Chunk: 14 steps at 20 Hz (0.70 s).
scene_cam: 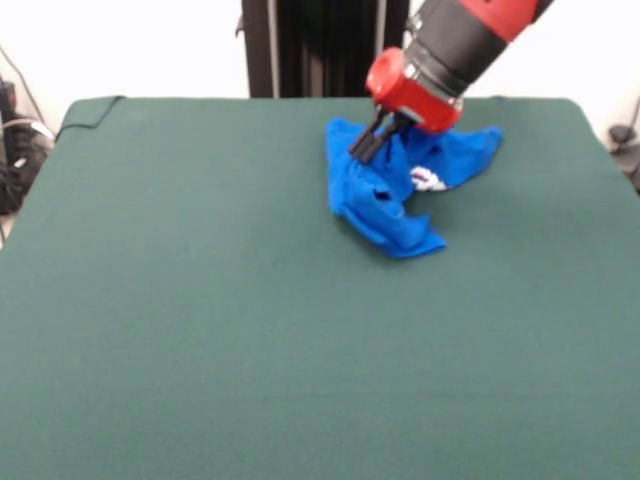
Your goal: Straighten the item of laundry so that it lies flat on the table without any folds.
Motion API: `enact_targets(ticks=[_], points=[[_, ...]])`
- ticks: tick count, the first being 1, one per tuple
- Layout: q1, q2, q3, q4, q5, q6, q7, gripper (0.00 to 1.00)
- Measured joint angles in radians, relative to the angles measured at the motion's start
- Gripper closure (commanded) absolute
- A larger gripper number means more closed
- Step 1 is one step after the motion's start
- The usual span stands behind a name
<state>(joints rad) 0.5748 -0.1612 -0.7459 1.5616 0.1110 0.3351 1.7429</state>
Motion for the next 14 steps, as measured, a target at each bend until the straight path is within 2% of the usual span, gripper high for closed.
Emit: enact_targets(ticks=[2, 5, 14], points=[[0.052, 0.049, -0.078, -0.026, 0.016, 0.0, 0.047, 1.0], [0.087, 0.093, -0.148, -0.049, 0.034, 0.0, 0.1, 1.0], [0.115, 0.219, -0.348, -0.102, 0.062, 0.0, 0.225, 1.0]])
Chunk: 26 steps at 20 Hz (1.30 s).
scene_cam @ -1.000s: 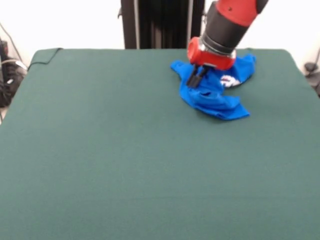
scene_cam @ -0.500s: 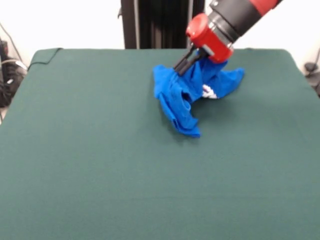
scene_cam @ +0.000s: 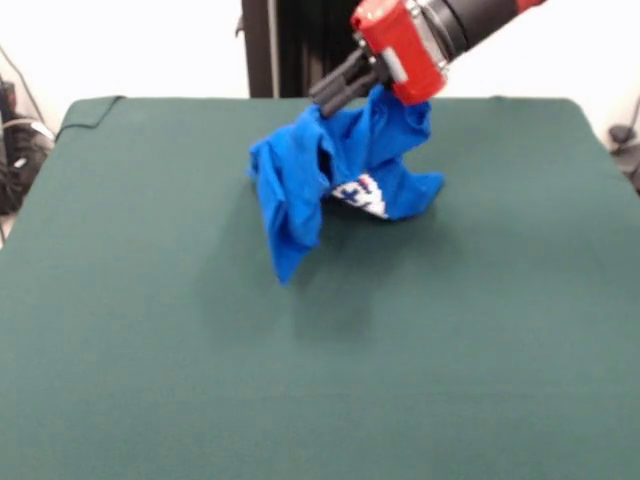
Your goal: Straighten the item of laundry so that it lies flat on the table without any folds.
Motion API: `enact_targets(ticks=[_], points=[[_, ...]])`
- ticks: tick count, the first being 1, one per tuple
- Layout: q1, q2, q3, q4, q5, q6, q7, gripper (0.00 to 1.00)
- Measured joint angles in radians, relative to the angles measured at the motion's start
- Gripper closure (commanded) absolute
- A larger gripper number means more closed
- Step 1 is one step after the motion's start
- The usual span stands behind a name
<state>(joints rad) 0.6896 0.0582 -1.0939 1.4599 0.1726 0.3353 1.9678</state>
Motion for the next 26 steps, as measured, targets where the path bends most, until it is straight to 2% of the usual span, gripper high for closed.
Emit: enact_targets(ticks=[9, 12, 14, 16, 18, 19, 20, 22, 23, 26], points=[[0.027, 0.157, -0.21, -0.016, 0.011, 0.0, 0.061, 1.0], [0.026, 0.173, -0.229, -0.016, 0.011, 0.0, 0.073, 1.0], [0.014, 0.14, -0.191, -0.015, 0.011, -0.01, 0.073, 1.0], [-0.028, 0.069, -0.09, -0.005, 0.01, -0.047, 0.073, 1.0], [-0.149, -0.066, 0.113, 0.026, -0.004, -0.121, 0.073, 1.0], [-0.194, -0.101, 0.17, 0.036, -0.011, -0.143, 0.073, 1.0], [-0.347, -0.198, 0.348, 0.071, -0.049, -0.208, 0.073, 1.0], [-0.445, -0.25, 0.464, 0.096, -0.087, -0.252, 0.073, 1.0], [-0.592, -0.308, 0.627, 0.131, -0.157, -0.314, 0.073, 1.0], [-0.777, -0.372, 0.807, 0.171, -0.267, -0.396, 0.073, 1.0]])
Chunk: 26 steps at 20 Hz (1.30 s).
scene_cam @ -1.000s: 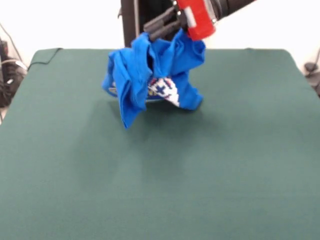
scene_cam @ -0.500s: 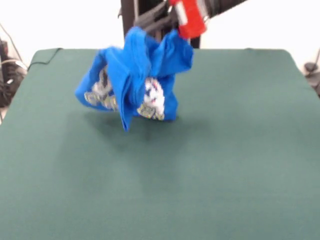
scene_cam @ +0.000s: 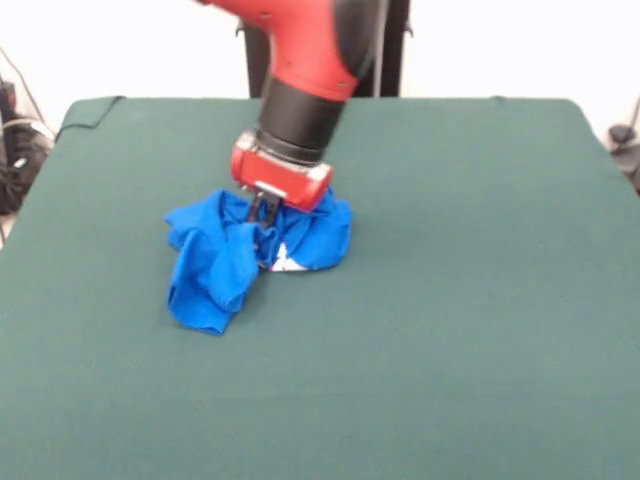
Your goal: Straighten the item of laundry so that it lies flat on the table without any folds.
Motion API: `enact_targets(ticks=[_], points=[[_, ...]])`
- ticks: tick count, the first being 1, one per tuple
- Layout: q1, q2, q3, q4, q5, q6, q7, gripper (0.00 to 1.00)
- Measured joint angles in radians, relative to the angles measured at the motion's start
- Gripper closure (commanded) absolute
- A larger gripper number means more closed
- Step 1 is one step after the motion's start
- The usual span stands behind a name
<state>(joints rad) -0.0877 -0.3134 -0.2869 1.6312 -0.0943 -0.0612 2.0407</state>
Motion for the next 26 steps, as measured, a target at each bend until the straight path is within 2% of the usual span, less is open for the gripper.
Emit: enact_targets(ticks=[3, 6, 7, 8, 11, 14, 15, 16, 19, 22, 24, 26], points=[[-0.11, -0.054, 0.103, 0.033, -0.088, -0.072, 0.0, 1.0], [-0.107, -0.067, 0.126, 0.041, -0.104, -0.14, 0.0, 1.0], [-0.085, -0.067, 0.124, 0.041, -0.097, -0.166, 0.0, 1.0], [-0.023, -0.066, 0.114, 0.041, -0.072, -0.221, 0.0, 1.0], [0.06, -0.061, 0.095, 0.04, -0.026, -0.282, 0.0, 1.0], [0.218, -0.044, 0.034, 0.033, 0.098, -0.353, 0.0, 1.0], [0.306, -0.03, -0.006, 0.023, 0.167, -0.368, 0.0, 1.0], [0.355, -0.023, -0.029, 0.017, 0.201, -0.37, 0.0, 1.0], [0.434, -0.014, -0.057, 0.001, 0.231, -0.369, 0.0, 1.0], [0.458, -0.015, -0.05, -0.024, 0.195, -0.369, 0.0, 1.0], [0.419, -0.008, -0.042, -0.051, 0.129, -0.393, 0.0, 1.0], [0.389, 0.0, -0.04, -0.063, 0.102, -0.417, 0.0, 1.0]])
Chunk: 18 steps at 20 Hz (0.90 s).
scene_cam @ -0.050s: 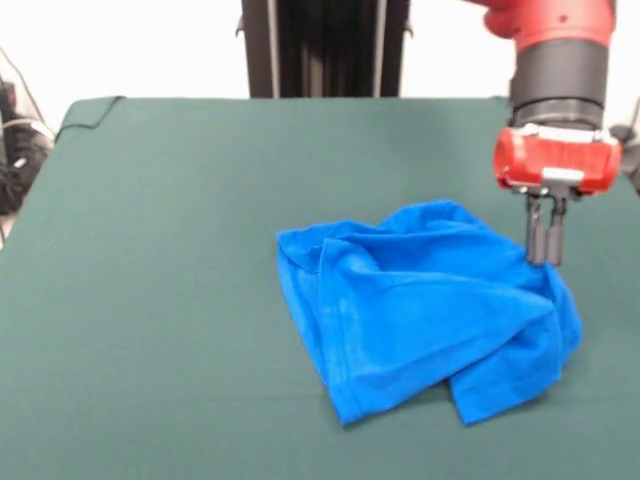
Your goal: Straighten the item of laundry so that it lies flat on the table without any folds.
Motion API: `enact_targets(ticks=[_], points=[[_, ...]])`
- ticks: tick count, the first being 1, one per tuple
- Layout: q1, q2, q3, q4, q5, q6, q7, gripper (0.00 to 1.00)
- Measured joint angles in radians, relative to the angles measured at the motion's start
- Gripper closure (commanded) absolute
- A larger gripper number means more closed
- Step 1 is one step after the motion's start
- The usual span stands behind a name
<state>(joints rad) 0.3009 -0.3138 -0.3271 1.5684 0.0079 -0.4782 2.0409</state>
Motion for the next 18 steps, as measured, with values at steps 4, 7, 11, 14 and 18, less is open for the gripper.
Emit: enact_targets(ticks=[4, 7, 11, 14, 18], points=[[-0.07, 0.017, 0.012, -0.019, -0.049, -0.048, 0.0, 1.0], [-0.154, 0.026, 0.041, -0.032, -0.095, -0.072, 0.0, 1.0], [-0.195, 0.05, 0.041, -0.048, -0.1, -0.126, 0.0, 1.0], [-0.197, 0.068, 0.042, -0.061, -0.1, -0.18, 0.0, 1.0], [-0.188, 0.113, 0.039, -0.096, -0.096, -0.306, 0.0, 1.0]])
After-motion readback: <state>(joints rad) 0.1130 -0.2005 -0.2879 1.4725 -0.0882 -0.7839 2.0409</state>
